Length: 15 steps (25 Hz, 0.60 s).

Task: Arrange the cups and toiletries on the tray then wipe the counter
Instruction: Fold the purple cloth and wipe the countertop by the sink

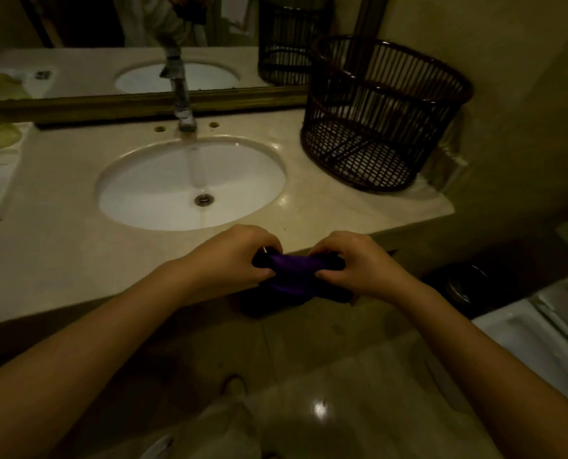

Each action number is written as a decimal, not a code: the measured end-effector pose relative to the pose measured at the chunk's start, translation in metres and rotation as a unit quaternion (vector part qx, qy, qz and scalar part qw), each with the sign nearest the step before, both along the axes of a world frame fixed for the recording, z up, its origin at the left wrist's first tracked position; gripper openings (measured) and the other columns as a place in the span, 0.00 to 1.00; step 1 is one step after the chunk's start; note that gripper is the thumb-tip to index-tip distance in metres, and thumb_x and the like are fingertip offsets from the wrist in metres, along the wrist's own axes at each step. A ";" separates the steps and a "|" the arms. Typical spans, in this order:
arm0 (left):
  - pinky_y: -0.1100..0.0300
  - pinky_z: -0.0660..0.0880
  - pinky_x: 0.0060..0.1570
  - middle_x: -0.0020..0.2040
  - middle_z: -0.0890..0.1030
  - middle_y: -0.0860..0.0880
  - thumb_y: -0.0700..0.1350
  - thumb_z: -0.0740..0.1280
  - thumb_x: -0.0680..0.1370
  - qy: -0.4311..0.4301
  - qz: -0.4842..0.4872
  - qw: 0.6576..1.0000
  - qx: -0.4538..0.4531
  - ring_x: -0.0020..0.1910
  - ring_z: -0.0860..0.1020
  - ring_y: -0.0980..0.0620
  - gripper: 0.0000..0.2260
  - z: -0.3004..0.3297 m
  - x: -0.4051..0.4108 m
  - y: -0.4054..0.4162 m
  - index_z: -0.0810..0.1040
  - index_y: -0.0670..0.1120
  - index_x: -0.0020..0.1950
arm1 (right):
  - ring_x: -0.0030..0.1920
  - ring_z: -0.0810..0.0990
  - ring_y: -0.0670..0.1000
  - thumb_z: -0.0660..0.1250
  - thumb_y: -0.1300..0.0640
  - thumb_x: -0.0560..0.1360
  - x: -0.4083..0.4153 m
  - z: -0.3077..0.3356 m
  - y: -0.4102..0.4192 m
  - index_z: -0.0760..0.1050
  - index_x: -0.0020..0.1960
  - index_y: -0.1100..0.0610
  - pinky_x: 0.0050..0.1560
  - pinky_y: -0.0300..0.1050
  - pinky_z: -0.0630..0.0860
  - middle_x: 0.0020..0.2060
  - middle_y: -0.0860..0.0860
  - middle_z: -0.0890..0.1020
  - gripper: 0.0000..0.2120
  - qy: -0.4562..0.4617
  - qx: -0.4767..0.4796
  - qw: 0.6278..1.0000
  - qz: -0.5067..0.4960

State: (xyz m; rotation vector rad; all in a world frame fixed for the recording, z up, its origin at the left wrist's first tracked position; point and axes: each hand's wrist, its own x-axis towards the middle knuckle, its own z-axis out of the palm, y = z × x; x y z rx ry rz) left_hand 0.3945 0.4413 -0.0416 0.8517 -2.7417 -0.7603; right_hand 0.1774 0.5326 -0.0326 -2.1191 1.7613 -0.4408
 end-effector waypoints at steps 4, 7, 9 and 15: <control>0.62 0.76 0.45 0.48 0.81 0.53 0.46 0.71 0.70 -0.021 -0.029 0.999 -0.009 0.46 0.77 0.56 0.12 0.004 -0.038 -0.046 0.79 0.50 0.53 | 0.46 0.77 0.47 0.70 0.54 0.69 -0.028 0.001 -0.031 0.78 0.52 0.51 0.48 0.47 0.77 0.46 0.49 0.80 0.11 0.002 0.001 0.999 -0.042; 0.61 0.77 0.44 0.47 0.81 0.53 0.46 0.70 0.70 -0.033 -0.034 0.998 -0.028 0.45 0.77 0.56 0.11 0.010 -0.068 -0.085 0.79 0.50 0.53 | 0.47 0.78 0.49 0.70 0.55 0.69 -0.049 0.007 -0.067 0.78 0.52 0.51 0.49 0.47 0.77 0.47 0.50 0.80 0.12 0.015 -0.001 0.997 -0.082; 0.61 0.76 0.41 0.47 0.80 0.53 0.46 0.70 0.71 -0.056 -0.040 0.996 -0.050 0.44 0.76 0.56 0.11 0.016 -0.090 -0.111 0.78 0.50 0.53 | 0.48 0.77 0.50 0.69 0.55 0.69 -0.061 0.013 -0.090 0.78 0.53 0.51 0.49 0.48 0.76 0.48 0.50 0.80 0.12 0.029 0.001 0.994 -0.110; 0.65 0.67 0.31 0.43 0.79 0.52 0.47 0.69 0.70 -0.112 -0.069 0.983 -0.125 0.39 0.74 0.54 0.10 0.027 -0.146 -0.169 0.77 0.49 0.50 | 0.50 0.77 0.52 0.68 0.54 0.70 -0.090 0.016 -0.144 0.78 0.53 0.52 0.50 0.53 0.76 0.49 0.52 0.80 0.12 0.071 -0.002 0.984 -0.164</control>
